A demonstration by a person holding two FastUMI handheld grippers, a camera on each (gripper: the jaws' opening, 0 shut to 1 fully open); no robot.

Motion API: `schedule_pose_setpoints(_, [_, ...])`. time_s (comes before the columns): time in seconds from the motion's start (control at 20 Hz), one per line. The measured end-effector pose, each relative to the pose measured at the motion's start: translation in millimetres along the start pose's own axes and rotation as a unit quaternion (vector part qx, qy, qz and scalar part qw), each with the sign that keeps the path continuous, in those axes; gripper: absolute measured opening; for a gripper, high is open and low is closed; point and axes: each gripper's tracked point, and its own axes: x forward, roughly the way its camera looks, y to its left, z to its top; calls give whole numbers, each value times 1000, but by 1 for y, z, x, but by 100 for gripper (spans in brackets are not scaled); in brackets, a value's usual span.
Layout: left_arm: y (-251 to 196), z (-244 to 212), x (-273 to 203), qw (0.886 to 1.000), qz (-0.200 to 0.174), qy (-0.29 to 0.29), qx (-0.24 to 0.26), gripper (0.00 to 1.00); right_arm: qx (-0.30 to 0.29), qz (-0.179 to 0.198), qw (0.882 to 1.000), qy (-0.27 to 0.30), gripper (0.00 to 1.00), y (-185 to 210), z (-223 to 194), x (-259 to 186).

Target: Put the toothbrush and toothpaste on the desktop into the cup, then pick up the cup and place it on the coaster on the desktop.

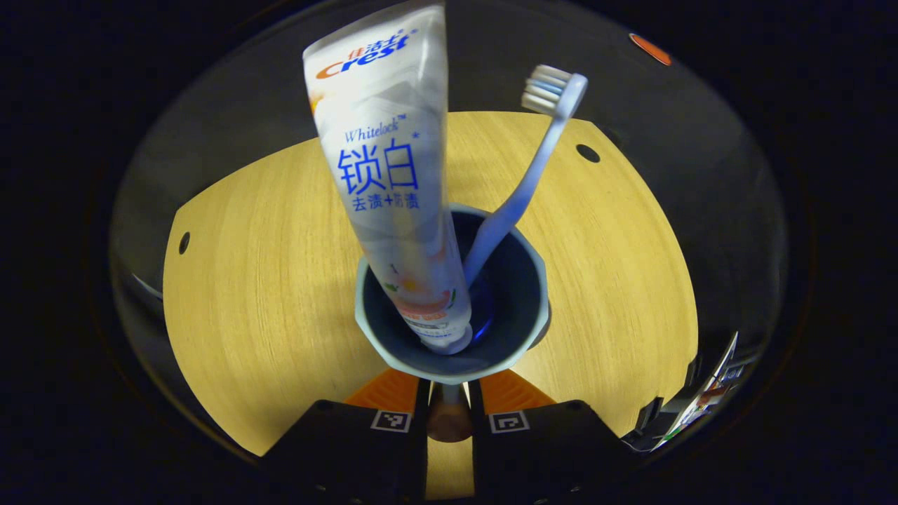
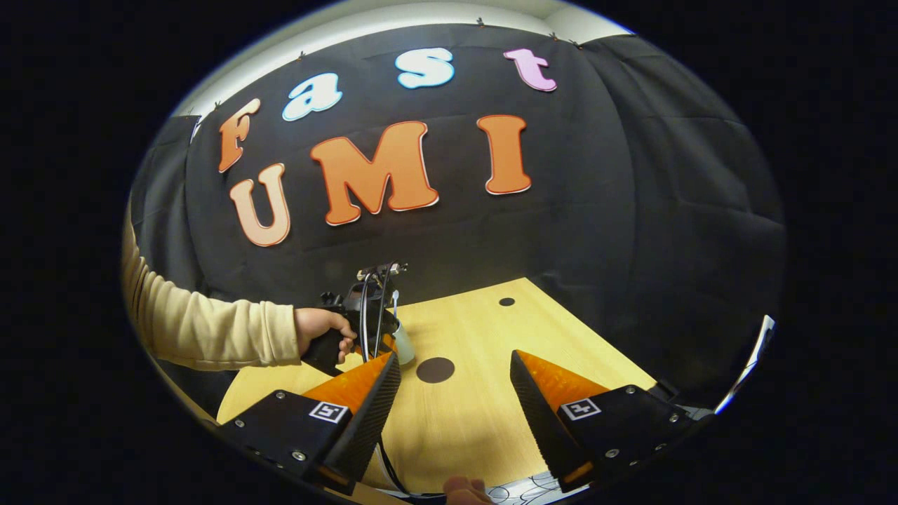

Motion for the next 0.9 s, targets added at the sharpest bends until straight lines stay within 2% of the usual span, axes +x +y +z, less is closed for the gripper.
schedule_pose_setpoints(0.45, [16,6,-9,999,-18,16,42,25,24,-59,998,6,94,-37,-12,-19])
schedule_pose_setpoints(0.9, [12,12,-12,998,1,42,49,25,51,-89,994,36,94,-62,-32,-21])
